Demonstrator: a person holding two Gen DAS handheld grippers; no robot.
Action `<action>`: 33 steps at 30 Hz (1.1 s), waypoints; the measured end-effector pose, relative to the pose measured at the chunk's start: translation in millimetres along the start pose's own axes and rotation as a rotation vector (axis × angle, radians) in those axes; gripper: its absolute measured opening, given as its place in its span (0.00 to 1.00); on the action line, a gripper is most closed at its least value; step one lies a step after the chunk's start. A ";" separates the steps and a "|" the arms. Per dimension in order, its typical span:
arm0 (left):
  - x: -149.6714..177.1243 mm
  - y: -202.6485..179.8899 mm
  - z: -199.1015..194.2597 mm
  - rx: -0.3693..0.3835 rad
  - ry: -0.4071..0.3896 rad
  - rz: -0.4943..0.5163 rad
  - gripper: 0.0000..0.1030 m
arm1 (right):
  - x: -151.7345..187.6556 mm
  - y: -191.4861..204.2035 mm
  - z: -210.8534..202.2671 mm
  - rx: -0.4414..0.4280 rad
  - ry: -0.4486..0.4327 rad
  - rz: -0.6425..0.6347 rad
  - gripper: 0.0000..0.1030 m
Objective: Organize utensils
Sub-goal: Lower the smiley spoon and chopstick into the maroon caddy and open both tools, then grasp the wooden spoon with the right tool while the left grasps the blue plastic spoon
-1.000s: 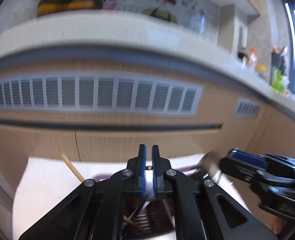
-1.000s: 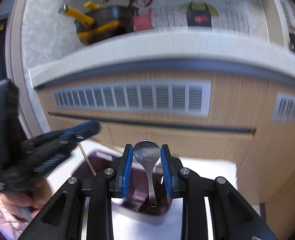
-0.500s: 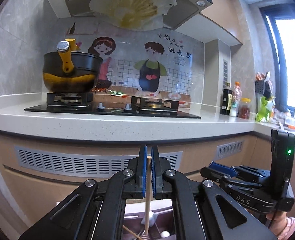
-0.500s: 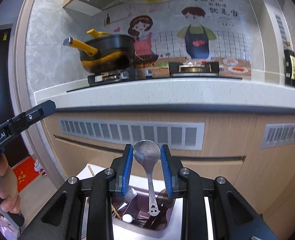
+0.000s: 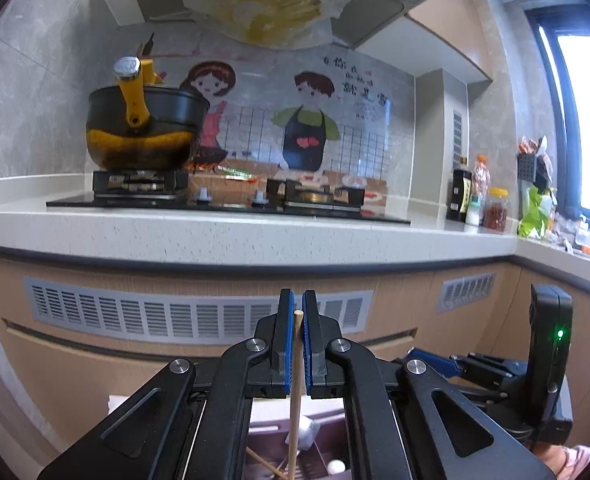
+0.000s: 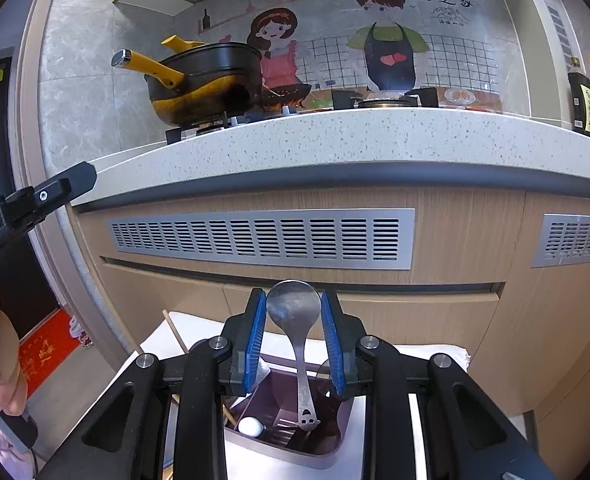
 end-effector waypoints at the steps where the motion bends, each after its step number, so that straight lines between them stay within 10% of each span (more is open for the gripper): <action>1: -1.4 0.3 -0.4 0.005 -0.002 -0.007 0.04 | 0.0 0.5 0.5 0.004 0.000 -0.004 0.25; 18: 82.3 22.5 76.9 -0.010 0.203 -0.095 0.06 | 72.6 -2.5 58.7 -0.007 0.177 0.031 0.26; 23: 117.3 26.3 91.1 0.016 0.284 -0.129 0.12 | 90.4 -5.8 56.0 0.024 0.201 0.034 0.60; 27: 119.6 43.4 69.1 0.012 0.252 -0.193 0.45 | 93.4 -1.8 35.7 0.111 0.158 -0.014 0.71; 33: 138.1 87.8 17.4 -0.135 0.250 -0.216 0.60 | 110.6 21.8 26.1 0.152 0.188 -0.059 0.95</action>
Point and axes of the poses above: each gripper's, at about its wrist camera, not at the fingertips, and z roughly the way its jaws point, y to its left, x to its underside, the point moved 10 cm from there along z, roughly the way its jaws point, and after that the axes turned 9 degrees about y, right-handed, at the moved point
